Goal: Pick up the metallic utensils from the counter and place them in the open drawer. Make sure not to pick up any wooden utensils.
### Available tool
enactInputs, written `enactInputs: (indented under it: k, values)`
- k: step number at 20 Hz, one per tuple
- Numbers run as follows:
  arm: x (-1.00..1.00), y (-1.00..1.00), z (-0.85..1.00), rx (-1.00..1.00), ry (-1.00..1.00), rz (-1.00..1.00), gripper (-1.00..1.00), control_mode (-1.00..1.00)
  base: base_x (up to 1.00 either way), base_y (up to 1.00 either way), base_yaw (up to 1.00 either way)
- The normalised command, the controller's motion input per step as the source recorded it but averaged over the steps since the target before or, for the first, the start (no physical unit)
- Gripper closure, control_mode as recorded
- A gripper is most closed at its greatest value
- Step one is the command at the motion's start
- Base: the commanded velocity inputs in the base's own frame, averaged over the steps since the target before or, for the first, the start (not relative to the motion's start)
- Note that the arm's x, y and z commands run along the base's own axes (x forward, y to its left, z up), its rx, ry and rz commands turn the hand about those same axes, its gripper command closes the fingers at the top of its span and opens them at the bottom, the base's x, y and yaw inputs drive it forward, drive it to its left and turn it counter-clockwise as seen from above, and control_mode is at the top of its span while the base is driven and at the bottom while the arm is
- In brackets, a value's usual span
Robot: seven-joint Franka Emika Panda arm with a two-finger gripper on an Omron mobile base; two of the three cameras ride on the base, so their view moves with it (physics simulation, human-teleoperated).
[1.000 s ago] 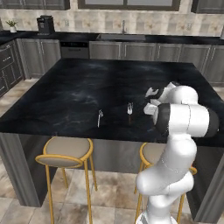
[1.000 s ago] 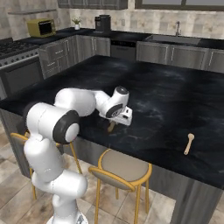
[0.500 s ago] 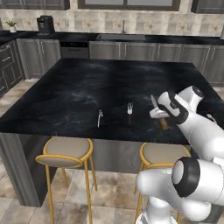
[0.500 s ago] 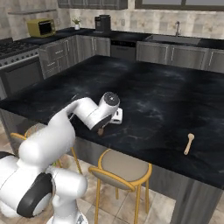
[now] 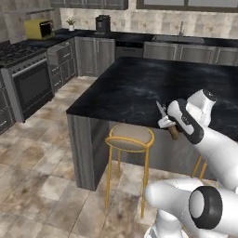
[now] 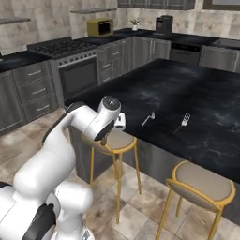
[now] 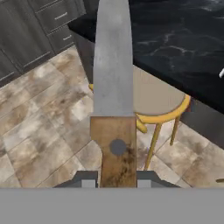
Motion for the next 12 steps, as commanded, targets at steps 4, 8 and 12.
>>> enactInputs:
  k: [4, 8, 12]
  values:
    - [0.0, 0.0, 0.0, 0.0, 0.0, 0.0, 1.0, 1.0, 0.01, 1.0, 0.14]
    - [0.0, 0.0, 0.0, 0.0, 0.0, 0.0, 1.0, 1.0, 0.46, 1.0, -0.01]
    - [0.0, 0.0, 0.0, 0.0, 0.0, 0.0, 1.0, 1.0, 0.91, 1.0, -0.15]
